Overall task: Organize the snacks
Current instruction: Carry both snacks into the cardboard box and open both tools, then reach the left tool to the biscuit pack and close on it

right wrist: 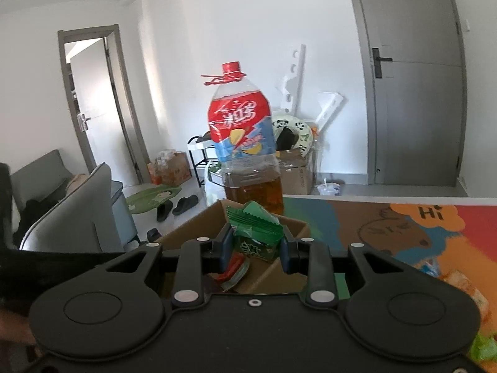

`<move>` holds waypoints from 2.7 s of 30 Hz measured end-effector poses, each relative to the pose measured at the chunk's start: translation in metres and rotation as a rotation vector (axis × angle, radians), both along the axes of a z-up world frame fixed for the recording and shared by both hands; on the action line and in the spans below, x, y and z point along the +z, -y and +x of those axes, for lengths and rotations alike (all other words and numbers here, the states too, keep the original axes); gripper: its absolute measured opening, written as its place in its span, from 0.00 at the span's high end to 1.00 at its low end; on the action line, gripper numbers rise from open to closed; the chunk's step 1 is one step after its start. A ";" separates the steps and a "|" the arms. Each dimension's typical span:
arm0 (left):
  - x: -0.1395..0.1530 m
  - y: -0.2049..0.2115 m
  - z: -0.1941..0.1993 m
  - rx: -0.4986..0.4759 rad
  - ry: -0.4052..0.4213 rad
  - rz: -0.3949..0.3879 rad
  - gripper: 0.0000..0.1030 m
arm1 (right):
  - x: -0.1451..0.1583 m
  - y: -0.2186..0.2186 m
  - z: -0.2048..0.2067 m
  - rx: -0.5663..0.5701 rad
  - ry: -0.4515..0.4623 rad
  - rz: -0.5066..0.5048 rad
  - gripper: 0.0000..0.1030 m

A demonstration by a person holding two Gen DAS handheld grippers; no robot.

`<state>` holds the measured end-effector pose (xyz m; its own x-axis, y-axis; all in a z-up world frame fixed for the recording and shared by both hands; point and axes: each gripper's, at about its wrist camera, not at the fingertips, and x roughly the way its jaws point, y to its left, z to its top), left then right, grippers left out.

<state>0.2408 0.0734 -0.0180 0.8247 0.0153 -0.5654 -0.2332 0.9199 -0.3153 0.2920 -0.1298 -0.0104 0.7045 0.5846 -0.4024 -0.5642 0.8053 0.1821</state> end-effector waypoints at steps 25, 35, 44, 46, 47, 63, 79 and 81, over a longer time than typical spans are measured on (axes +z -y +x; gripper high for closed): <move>0.009 0.037 -0.031 0.076 0.005 0.033 0.19 | -0.023 0.078 -0.002 -0.110 -0.143 0.069 0.00; 0.008 0.081 -0.040 0.034 0.002 0.068 0.11 | -0.037 0.124 -0.013 -0.145 -0.155 0.075 0.00; 0.001 0.113 -0.055 0.012 0.002 0.073 0.07 | -0.041 0.158 -0.026 -0.160 -0.137 0.082 0.00; -0.002 0.119 -0.058 0.008 -0.001 0.071 0.07 | -0.042 0.165 -0.029 -0.163 -0.132 0.080 0.00; -0.004 0.123 -0.060 0.002 -0.002 0.071 0.07 | -0.043 0.169 -0.031 -0.164 -0.129 0.078 0.00; -0.022 0.180 -0.076 -0.015 -0.021 0.065 0.10 | -0.059 0.225 -0.056 -0.159 -0.106 0.097 0.00; -0.073 0.222 -0.054 -0.074 -0.160 0.043 0.12 | -0.102 0.251 -0.044 -0.185 -0.141 0.060 0.00; -0.081 0.223 -0.048 -0.074 -0.191 0.021 0.14 | -0.105 0.252 -0.040 -0.192 -0.145 0.055 0.00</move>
<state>0.1925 -0.1499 -0.0993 0.7019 -0.0279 -0.7118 -0.2182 0.9428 -0.2521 0.2516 -0.3815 -0.1156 0.7420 0.4693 -0.4787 -0.3664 0.8819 0.2967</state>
